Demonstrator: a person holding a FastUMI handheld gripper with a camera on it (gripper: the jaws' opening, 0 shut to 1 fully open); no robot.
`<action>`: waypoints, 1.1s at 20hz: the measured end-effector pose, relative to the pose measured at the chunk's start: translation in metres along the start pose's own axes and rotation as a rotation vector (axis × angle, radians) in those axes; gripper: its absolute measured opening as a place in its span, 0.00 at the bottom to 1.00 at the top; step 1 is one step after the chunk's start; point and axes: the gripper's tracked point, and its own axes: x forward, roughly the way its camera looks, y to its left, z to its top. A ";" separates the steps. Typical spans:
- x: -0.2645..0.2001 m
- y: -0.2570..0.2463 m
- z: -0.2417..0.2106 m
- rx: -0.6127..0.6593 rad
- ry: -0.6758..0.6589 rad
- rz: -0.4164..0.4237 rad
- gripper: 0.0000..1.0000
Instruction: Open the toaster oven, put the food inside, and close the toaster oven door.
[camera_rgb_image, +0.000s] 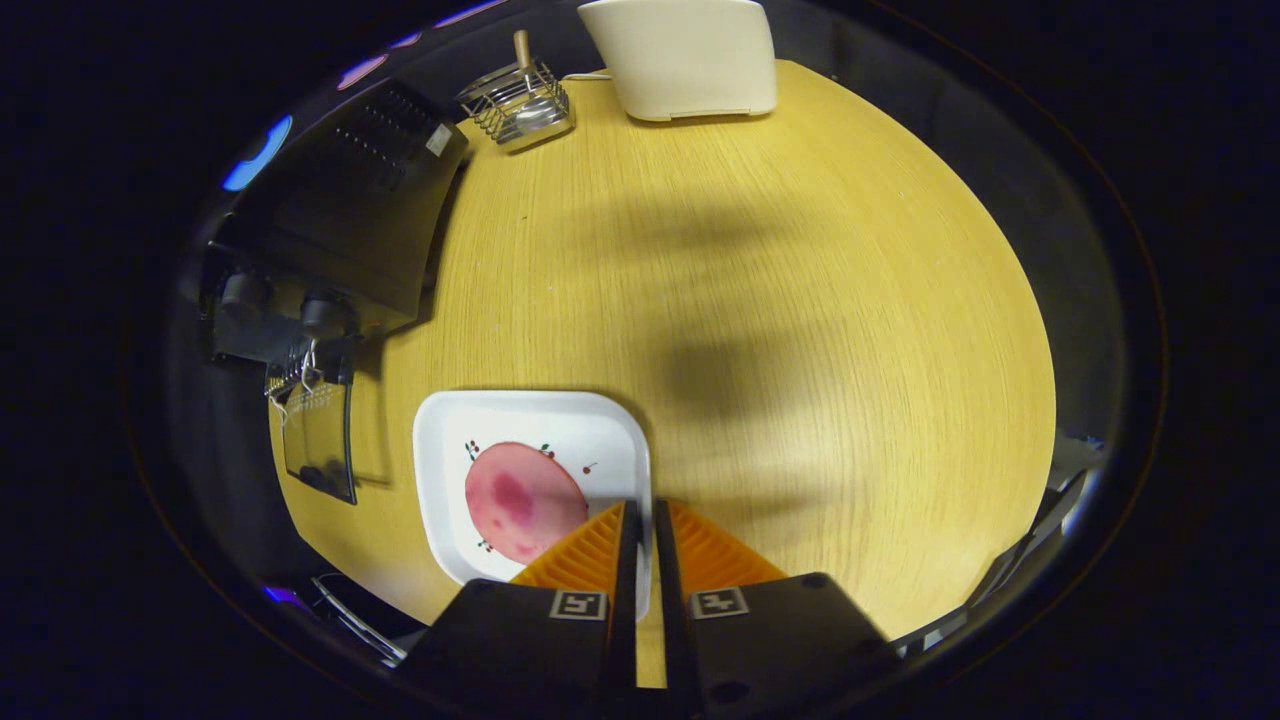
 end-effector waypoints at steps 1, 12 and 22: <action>-0.002 0.000 0.000 0.014 -0.003 0.026 0.08; -0.025 0.015 -0.015 0.248 -0.062 0.372 0.05; -0.079 0.097 -0.044 0.376 -0.121 0.461 0.05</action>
